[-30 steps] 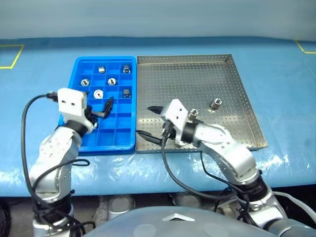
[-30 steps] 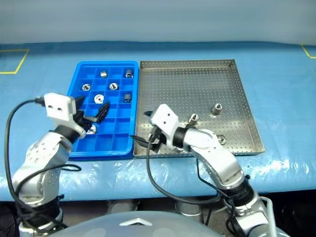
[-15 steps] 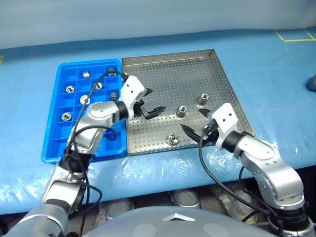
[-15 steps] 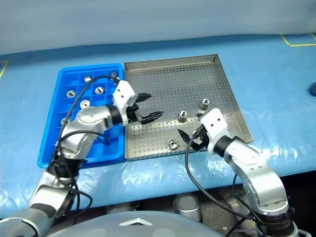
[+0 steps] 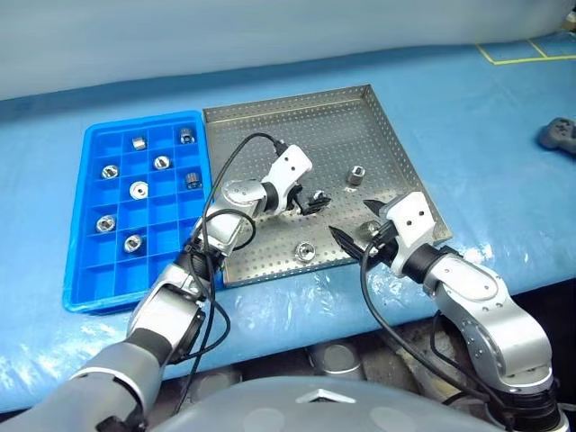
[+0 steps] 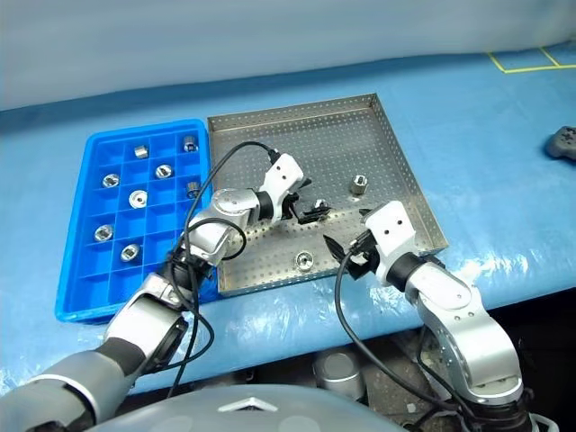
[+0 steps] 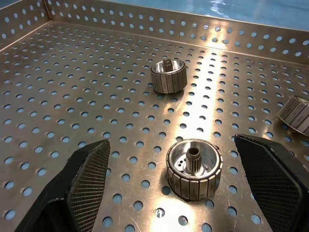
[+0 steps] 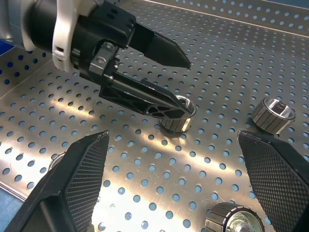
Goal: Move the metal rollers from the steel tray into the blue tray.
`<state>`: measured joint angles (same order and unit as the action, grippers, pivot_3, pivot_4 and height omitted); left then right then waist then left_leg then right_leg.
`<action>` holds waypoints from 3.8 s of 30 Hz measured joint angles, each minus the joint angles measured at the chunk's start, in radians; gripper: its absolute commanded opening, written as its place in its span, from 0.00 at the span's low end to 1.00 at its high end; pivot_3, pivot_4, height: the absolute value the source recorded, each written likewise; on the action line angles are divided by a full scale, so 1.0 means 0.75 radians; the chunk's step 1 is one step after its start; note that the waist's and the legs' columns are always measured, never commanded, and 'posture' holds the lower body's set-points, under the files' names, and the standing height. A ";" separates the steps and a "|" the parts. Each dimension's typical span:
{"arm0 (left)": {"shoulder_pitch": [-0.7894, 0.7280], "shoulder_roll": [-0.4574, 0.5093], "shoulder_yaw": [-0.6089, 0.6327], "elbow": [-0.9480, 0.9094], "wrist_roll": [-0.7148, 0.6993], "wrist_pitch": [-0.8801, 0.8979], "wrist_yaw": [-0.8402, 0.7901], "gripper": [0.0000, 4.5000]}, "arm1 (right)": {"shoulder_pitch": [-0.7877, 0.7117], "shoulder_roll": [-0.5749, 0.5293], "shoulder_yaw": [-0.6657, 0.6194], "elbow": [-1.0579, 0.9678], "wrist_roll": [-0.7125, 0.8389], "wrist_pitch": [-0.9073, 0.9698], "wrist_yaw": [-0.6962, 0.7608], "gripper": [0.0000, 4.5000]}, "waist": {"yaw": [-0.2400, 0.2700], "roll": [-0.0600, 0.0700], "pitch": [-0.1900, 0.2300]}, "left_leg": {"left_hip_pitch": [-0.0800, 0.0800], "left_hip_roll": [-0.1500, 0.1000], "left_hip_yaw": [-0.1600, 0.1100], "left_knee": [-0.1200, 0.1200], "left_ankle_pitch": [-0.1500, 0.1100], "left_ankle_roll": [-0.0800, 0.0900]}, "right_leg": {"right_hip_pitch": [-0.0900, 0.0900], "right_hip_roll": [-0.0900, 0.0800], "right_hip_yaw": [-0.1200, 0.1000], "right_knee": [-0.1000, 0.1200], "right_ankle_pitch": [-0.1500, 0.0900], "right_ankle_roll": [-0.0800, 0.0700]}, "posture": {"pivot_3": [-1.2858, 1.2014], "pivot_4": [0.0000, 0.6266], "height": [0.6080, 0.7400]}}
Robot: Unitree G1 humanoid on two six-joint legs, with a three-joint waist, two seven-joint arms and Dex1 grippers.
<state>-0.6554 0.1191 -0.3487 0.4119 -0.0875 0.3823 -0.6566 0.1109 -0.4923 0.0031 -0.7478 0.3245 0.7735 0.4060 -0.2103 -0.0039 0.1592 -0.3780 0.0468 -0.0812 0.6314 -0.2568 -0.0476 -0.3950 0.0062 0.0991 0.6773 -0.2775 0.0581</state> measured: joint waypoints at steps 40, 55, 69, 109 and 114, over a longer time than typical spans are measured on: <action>1.311 0.139 0.857 -1.617 -0.037 0.524 0.626 0.37 | -0.668 0.266 0.657 0.568 -0.029 -0.230 0.423 1.00 | 0.266 -0.002 0.001 | 0.002 0.000 -0.004 -0.001 0.003 -0.005 | 0.001 -0.005 -0.007 0.001 0.004 -0.007 | 0.59 0.24 1.00; 1.241 0.055 0.840 -1.561 -0.097 0.499 0.684 0.99 | -0.608 0.236 0.629 0.506 -0.038 -0.228 0.418 1.00 | 0.293 -0.001 0.000 | 0.001 0.000 -0.006 -0.003 0.005 -0.008 | 0.001 -0.004 -0.009 0.001 0.004 -0.008 | 0.54 0.24 1.00; 0.786 0.223 0.449 -1.310 -0.245 0.327 0.306 0.99 | -0.374 0.046 0.333 0.159 -0.019 0.069 0.191 1.00 | 0.174 -0.001 0.000 | 0.000 0.000 -0.004 -0.003 0.004 -0.007 | 0.000 -0.004 -0.007 0.000 0.003 -0.007 | 0.46 0.24 1.00; 1.142 0.503 0.238 -1.343 -0.300 -0.055 0.017 0.99 | -0.741 -0.042 0.250 0.301 0.893 1.106 -0.586 1.00 | 0.144 0.001 0.000 | -0.001 0.006 0.002 -0.004 0.000 0.001 | -0.004 0.002 -0.001 -0.001 0.000 -0.004 | 0.51 0.24 1.00; 1.142 0.501 0.236 -1.343 -0.299 -0.061 0.031 1.00 | -0.751 -0.130 0.255 0.299 1.040 1.099 -0.688 0.96 | 0.164 0.001 0.000 | -0.002 0.006 0.002 -0.004 -0.001 0.002 | -0.004 0.002 -0.001 -0.002 0.000 -0.005 | 0.50 0.24 1.00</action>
<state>0.2015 0.4946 -0.1718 -0.5954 -0.3120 0.3364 -0.6335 -0.4520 -0.5896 0.1944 -0.5235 1.1044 1.5975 -0.1098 -0.0870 -0.0035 0.1595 -0.3792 0.0511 -0.0793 0.6283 -0.2577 -0.0461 -0.3984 0.0079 0.0983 0.6760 -0.2777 0.0545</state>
